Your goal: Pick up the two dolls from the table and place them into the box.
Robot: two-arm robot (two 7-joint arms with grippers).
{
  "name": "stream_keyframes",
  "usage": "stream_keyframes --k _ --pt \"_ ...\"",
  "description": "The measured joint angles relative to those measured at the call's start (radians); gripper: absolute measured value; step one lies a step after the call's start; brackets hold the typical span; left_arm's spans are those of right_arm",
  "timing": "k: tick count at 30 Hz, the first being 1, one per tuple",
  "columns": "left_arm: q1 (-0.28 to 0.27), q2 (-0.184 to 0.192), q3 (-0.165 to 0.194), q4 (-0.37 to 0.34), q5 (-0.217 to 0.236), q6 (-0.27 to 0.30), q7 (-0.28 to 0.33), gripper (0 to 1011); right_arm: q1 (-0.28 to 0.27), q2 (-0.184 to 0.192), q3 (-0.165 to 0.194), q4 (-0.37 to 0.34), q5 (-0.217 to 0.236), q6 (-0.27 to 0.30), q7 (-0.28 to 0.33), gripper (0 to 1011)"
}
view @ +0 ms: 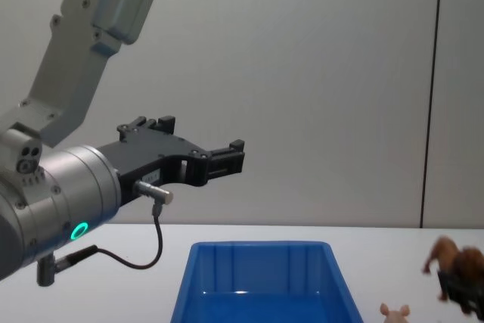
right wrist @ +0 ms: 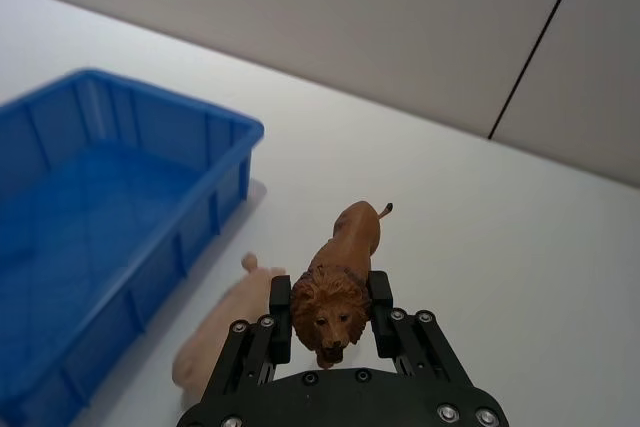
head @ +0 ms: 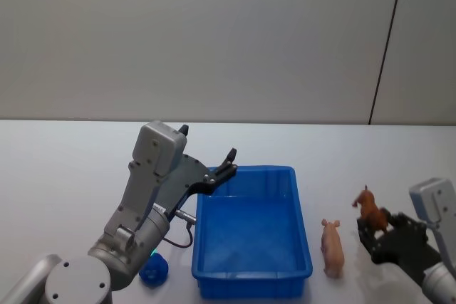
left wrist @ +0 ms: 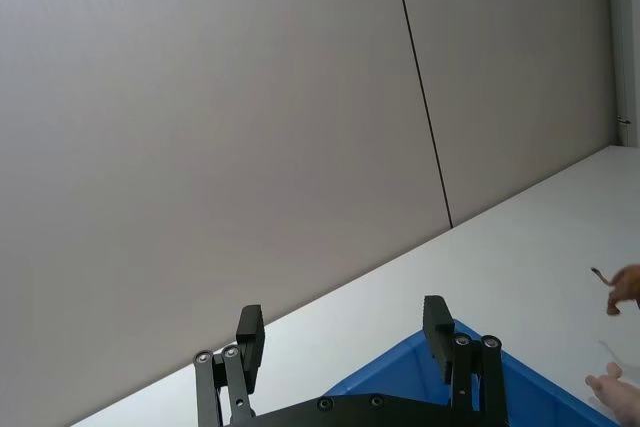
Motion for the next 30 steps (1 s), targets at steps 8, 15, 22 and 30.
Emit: stream_keyframes --k 8,15,22,30 --pt "0.0 0.0 0.0 0.0 0.0 0.0 0.0 1001 0.015 -0.013 -0.009 -0.057 -0.015 -0.027 0.033 430" --pt "0.0 0.0 0.0 0.0 0.0 0.0 0.0 1001 0.041 -0.043 -0.035 -0.089 -0.043 -0.025 0.09 430" --pt "0.0 0.0 0.0 0.0 0.0 0.0 0.0 1001 0.074 -0.09 -0.074 -0.091 -0.083 0.009 0.146 430" --pt "0.0 0.0 0.0 0.0 0.0 0.0 0.0 1001 0.117 -0.143 -0.111 -0.039 -0.129 0.062 0.182 430"
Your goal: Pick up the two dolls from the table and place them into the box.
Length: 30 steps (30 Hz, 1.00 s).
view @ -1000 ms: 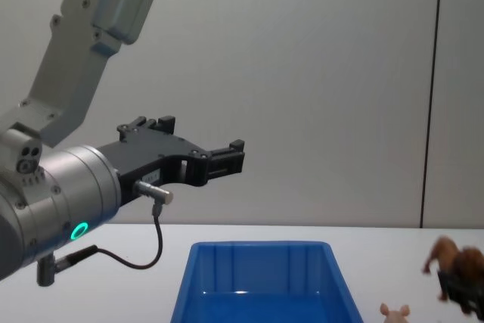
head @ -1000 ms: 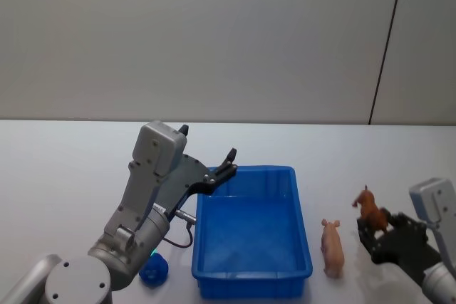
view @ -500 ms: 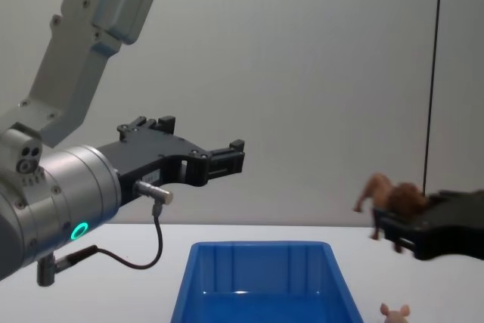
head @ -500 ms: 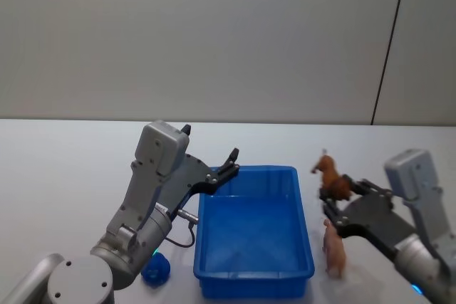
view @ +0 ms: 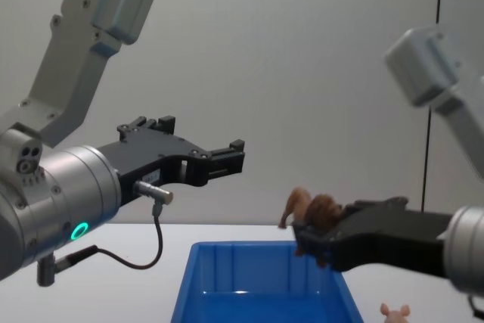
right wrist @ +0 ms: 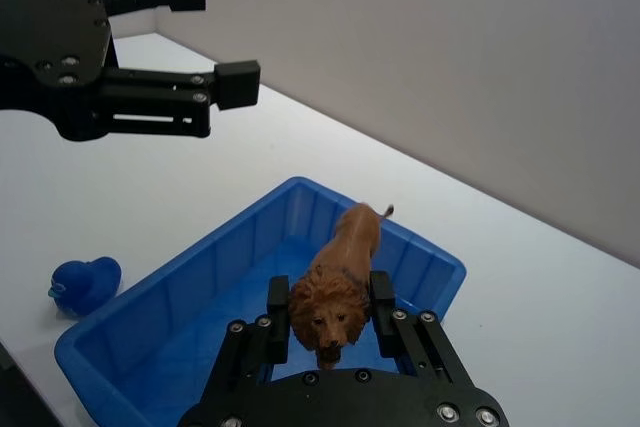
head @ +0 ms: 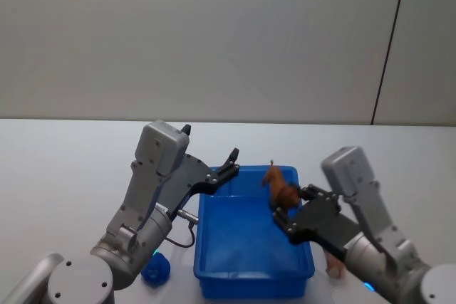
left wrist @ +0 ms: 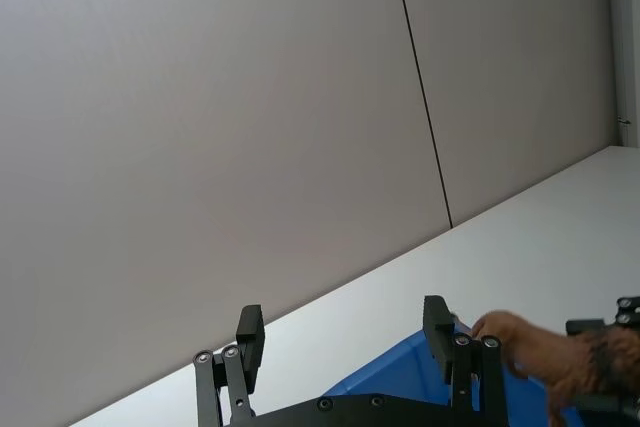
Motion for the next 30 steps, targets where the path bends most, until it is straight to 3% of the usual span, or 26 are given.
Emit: stream_keyframes --k 3,8,19,30 --pt "0.0 0.0 0.0 0.0 0.0 0.0 0.0 1001 0.013 -0.015 -0.009 0.025 -0.016 0.011 0.003 480" --pt "0.0 0.0 0.0 0.0 0.0 0.0 0.0 1001 0.033 -0.035 -0.019 0.065 -0.035 0.019 0.001 656" --pt "0.0 0.0 0.0 0.0 0.0 0.0 0.0 1002 0.038 -0.036 -0.012 0.087 -0.038 0.004 -0.036 976" --pt "0.0 0.0 0.0 0.0 0.0 0.0 0.0 1002 -0.001 0.004 0.025 0.055 0.015 0.012 -0.102 1001"
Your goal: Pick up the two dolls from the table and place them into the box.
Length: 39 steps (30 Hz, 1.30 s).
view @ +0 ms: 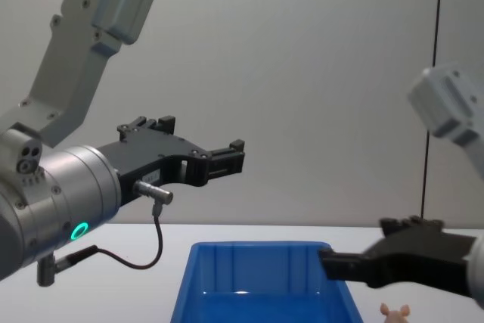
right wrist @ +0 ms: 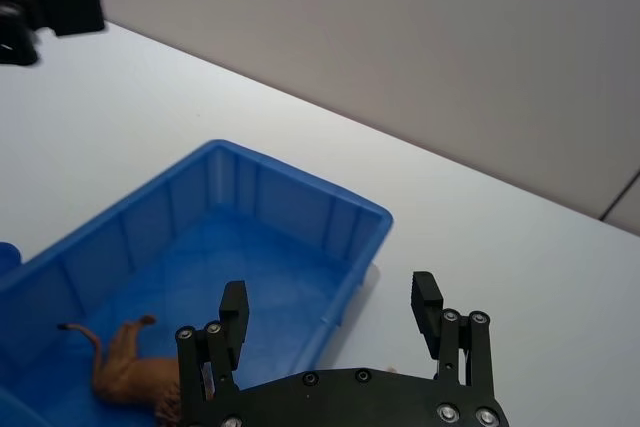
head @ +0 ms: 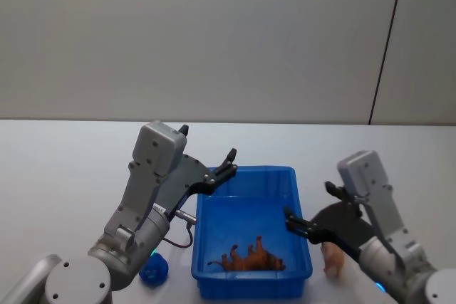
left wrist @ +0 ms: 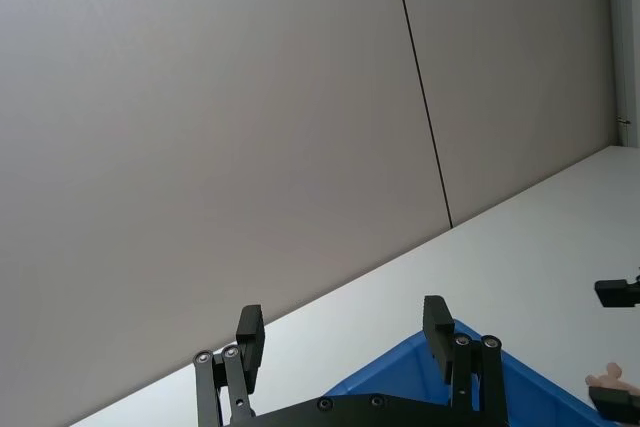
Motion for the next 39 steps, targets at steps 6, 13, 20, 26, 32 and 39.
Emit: stream_keyframes --k 6,13,20,26,32,39 --pt "0.0 0.0 0.0 0.0 0.0 0.0 0.0 1001 -0.03 0.026 0.021 -0.017 0.033 0.02 -0.029 1001" --pt "0.0 0.0 0.0 0.0 0.0 0.0 0.0 1002 -0.06 0.049 0.034 -0.023 0.053 0.035 -0.047 1001" --pt "0.0 0.0 0.0 0.0 0.0 0.0 0.0 1002 -0.08 0.061 0.038 -0.011 0.055 0.043 -0.051 1001" --pt "0.0 0.0 0.0 0.0 0.0 0.0 0.0 1001 -0.085 0.061 0.035 0.004 0.053 0.049 -0.049 1001" --pt "0.0 0.0 0.0 0.0 0.0 0.0 0.0 1001 -0.083 0.053 0.03 0.031 0.045 0.053 -0.048 1001" --pt "0.0 0.0 0.0 0.0 0.0 0.0 0.0 1001 -0.071 0.04 0.024 0.062 0.038 0.057 -0.047 1001"
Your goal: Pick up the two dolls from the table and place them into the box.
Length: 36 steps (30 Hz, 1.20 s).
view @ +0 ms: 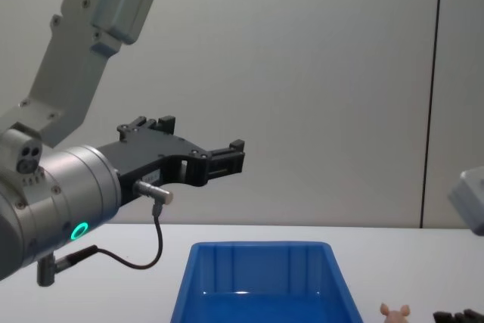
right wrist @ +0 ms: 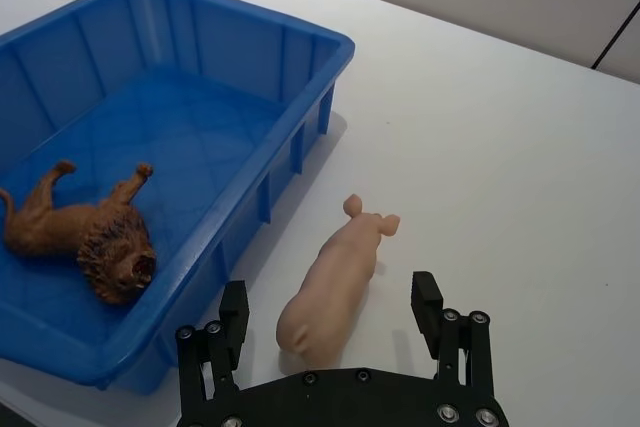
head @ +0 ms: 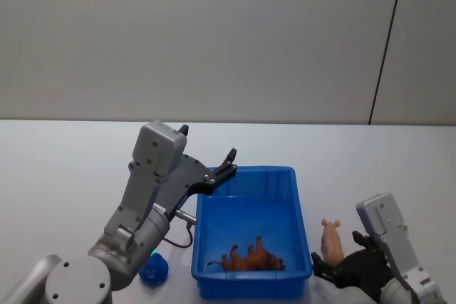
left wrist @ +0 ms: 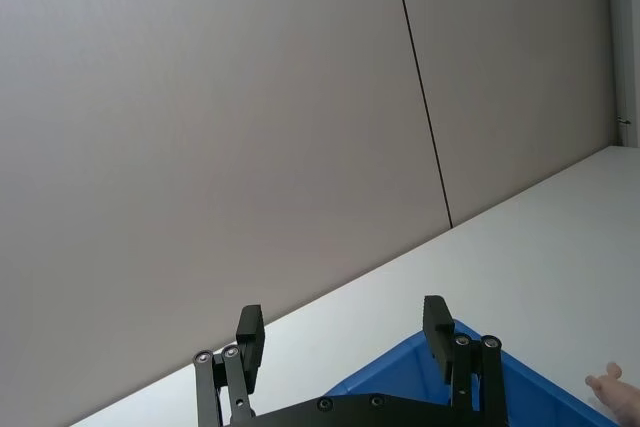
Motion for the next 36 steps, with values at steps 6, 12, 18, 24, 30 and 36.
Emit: stream_keyframes --k 6,12,18,24,30,36 --pt "0.0 0.0 0.0 0.0 0.0 0.0 0.0 1001 0.014 -0.013 -0.004 0.029 -0.007 0.008 -0.003 941" --pt "0.0 0.0 0.0 0.0 0.0 0.0 0.0 1002 0.025 -0.023 -0.006 0.052 -0.011 0.018 -0.01 780" --pt "0.0 0.0 0.0 0.0 0.0 0.0 0.0 1001 0.033 -0.03 -0.007 0.068 -0.011 0.033 -0.014 598" --pt "0.0 0.0 0.0 0.0 0.0 0.0 0.0 1002 0.038 -0.035 -0.007 0.074 -0.01 0.043 -0.018 408" --pt "0.0 0.0 0.0 0.0 0.0 0.0 0.0 1001 0.037 -0.037 -0.004 0.066 -0.008 0.036 -0.03 390" --pt "0.0 0.0 0.0 0.0 0.0 0.0 0.0 1001 0.033 -0.036 0.0 0.041 -0.007 0.006 -0.046 390"
